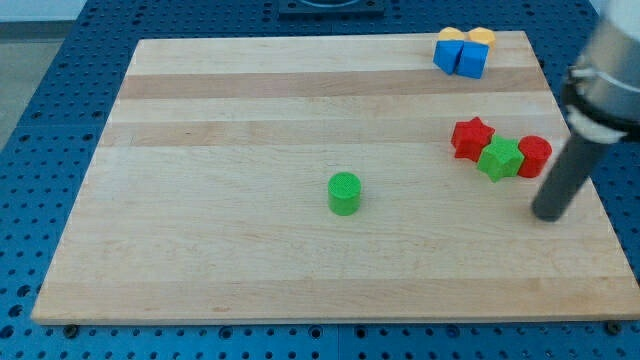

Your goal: Slide green star to the green circle

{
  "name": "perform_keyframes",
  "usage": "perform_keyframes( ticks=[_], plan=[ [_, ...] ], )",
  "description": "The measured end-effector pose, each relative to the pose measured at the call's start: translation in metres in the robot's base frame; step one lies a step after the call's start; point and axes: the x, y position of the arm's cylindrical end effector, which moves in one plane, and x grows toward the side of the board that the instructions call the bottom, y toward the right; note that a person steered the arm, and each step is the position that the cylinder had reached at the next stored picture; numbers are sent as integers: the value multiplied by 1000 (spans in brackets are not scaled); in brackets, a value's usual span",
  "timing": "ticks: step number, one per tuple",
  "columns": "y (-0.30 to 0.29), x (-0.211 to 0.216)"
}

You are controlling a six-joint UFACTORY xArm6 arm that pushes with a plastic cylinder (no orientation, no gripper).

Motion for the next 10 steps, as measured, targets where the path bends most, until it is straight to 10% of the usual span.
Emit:
perform_keyframes(
  ticks=[10],
  plan=[
    [-20, -51]
  ],
)
